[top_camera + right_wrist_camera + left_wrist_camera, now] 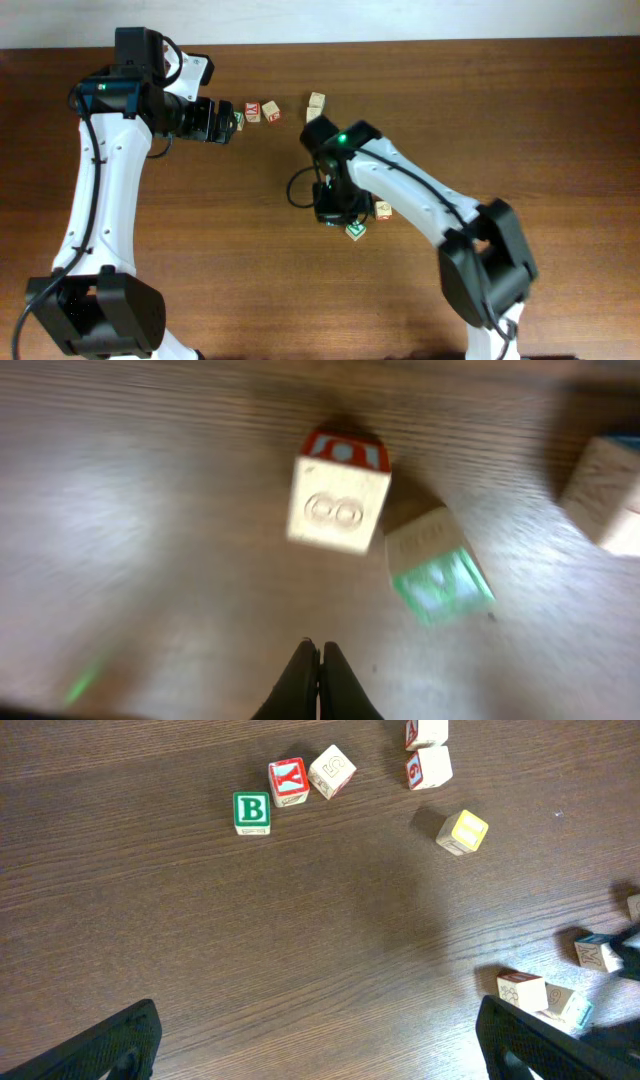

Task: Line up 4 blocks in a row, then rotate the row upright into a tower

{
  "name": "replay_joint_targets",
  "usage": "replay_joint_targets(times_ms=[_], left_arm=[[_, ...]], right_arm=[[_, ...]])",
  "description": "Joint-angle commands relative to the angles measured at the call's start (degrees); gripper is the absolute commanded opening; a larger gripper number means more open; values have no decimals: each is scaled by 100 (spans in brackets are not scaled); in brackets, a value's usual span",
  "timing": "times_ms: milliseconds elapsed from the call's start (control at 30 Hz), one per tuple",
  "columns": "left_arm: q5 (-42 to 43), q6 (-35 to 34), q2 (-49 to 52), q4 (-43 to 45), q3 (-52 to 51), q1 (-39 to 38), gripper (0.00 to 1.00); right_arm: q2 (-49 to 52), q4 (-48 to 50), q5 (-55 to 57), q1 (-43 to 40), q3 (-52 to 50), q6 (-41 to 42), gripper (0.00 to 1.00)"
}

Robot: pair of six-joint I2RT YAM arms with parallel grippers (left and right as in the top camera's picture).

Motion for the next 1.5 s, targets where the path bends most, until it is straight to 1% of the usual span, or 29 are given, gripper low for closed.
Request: replay_joint_targets(times_ms=[0,33,67,133,167,200,233,333,433,567,733,900,967,1067,1133,1167,1267,1367,1467], left_arm=[[63,55,39,7,76,2,99],[63,55,39,7,76,2,99],[63,55,39,9,76,2,99],[63,55,39,9,76,2,99],[63,55,39,7,74,2,99],[63,55,39,7,74,2,99],[63,55,39,7,74,2,99],[63,55,39,7,74,2,99],[63,55,39,7,76,2,99],[63,55,39,7,74,2,99],[63,52,39,7,76,2,99],[63,55,39,9,76,2,99],[63,55,39,7,76,2,99],[63,55,39,7,74,2,99],[63,55,39,7,76,2,99],[63,55,39,7,76,2,99],[63,55,39,7,76,2,99],[63,55,39,9,76,2,99],[63,55,39,7,74,2,99]], right_arm=[[-901,-549,772,-133,212,-105,4],[-911,-798,938,-144,195,-269,5],[-903,-844,938,-118,-20,-579,4],[-903,-691,938,-94,-501,-820,5],[-903,-348,885,-94,-970,-1119,5],[-903,-140,767,-94,-1228,-1331,4],[-903,184,511,-96,-1620,-1714,5],[-901,822,455,-94,-2153,-2168,4],[-894,1394,433,-94,-2406,-2533,5],[-890,1856,439,-94,-2406,-2669,4],[-890,2094,503,-103,-2406,-2938,5],[-890,2328,463,-361,-2396,-3064,5],[-896,2247,431,-363,-2284,-3062,5],[-946,1519,131,-365,-1576,-3060,5],[-973,1405,243,-481,-1296,-2964,5],[-942,1639,393,-649,-1305,-2914,5],[-678,2186,627,-920,-1311,-2343,5],[-310,2236,450,-914,-1311,-2345,5],[-229,2194,341,-914,-1311,-2345,5]])
